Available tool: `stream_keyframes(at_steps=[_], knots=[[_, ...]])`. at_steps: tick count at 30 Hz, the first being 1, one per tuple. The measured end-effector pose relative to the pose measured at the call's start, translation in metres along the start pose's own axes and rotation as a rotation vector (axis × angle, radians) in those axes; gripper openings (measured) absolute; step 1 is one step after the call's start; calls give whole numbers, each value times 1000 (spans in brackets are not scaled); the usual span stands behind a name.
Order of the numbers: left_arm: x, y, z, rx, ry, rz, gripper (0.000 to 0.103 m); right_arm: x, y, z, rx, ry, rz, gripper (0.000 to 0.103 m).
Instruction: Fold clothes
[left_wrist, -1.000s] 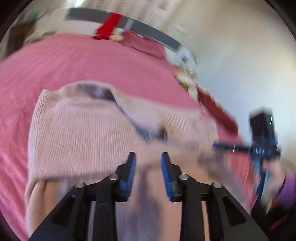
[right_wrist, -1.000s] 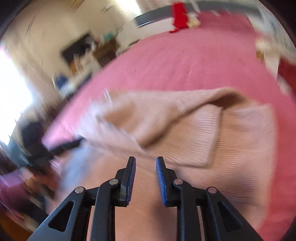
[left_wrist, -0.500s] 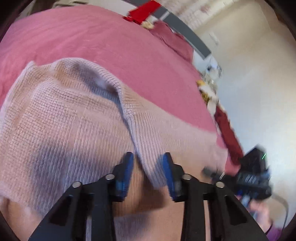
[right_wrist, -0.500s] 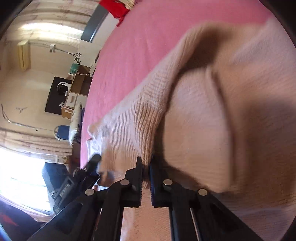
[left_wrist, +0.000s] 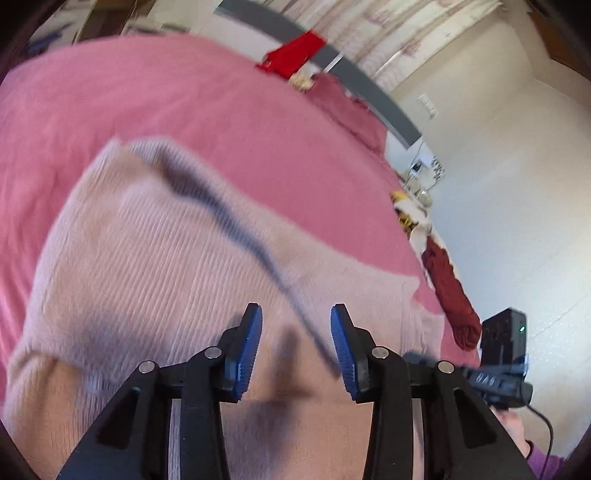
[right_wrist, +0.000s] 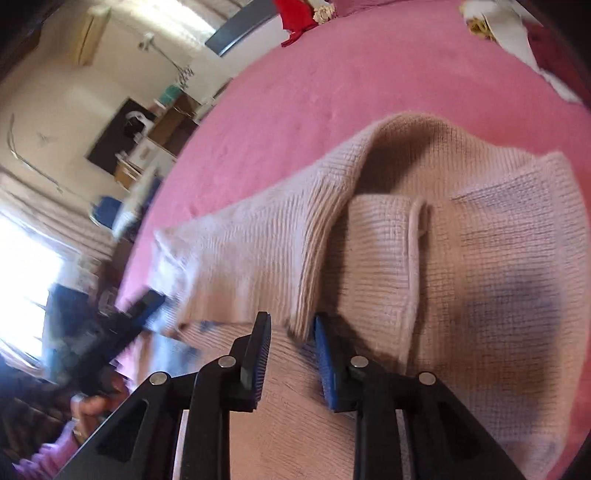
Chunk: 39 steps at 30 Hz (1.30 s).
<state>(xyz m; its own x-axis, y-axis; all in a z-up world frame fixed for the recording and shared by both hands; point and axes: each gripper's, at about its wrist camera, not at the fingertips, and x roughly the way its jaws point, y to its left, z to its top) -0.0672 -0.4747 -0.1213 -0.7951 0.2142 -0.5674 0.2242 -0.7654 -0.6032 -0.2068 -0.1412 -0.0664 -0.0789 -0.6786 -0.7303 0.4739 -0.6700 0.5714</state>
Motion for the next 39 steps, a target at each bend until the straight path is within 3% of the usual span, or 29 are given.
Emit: stream_keyframes(at_steps=[2,3,6,9,12,17,19,20,22,23,25,28,30,32,34,35,36,39], knots=[[5,-9,3,29,-4,-11,45,5,-3,-3,29,2,25,19],[13,-15,2,45,21,-16,52,8,-6,-3,62,-1,30,16],[42,-19,-5,71,153,22,55,12,-17,-4,161,-33,70,7],[53,-20,-9,102,160,36,55,16,-18,-4,217,-49,97,6],[50,-17,6,170,122,126,55,16,-7,-13,234,-58,145,5],[46,6,26,107,168,105,55,22,-27,-20,259,-57,124,6],[38,4,24,107,140,120,55,25,-38,-22,290,-50,168,10],[33,1,21,111,118,134,55,25,-40,-23,298,-41,192,17],[22,-5,18,120,69,158,55,10,-31,-22,237,-37,135,20],[16,-11,16,126,34,160,55,-1,-24,-21,186,-64,91,24],[-2,-17,12,146,-17,134,56,-28,-8,-16,65,-198,45,24],[14,-41,15,196,-54,87,67,-32,0,9,60,-314,257,24],[39,-53,18,187,-59,90,67,-6,-3,30,169,-325,385,24],[68,-59,20,159,-60,118,67,32,-11,44,324,-311,434,26],[93,-52,19,136,-49,211,67,68,-17,47,435,-281,389,25],[105,-48,17,150,-29,262,66,83,-19,46,466,-262,334,15],[116,-47,12,196,-25,295,66,92,-19,45,459,-249,254,0],[124,-63,4,329,-38,352,67,93,-6,46,325,-247,140,0]])
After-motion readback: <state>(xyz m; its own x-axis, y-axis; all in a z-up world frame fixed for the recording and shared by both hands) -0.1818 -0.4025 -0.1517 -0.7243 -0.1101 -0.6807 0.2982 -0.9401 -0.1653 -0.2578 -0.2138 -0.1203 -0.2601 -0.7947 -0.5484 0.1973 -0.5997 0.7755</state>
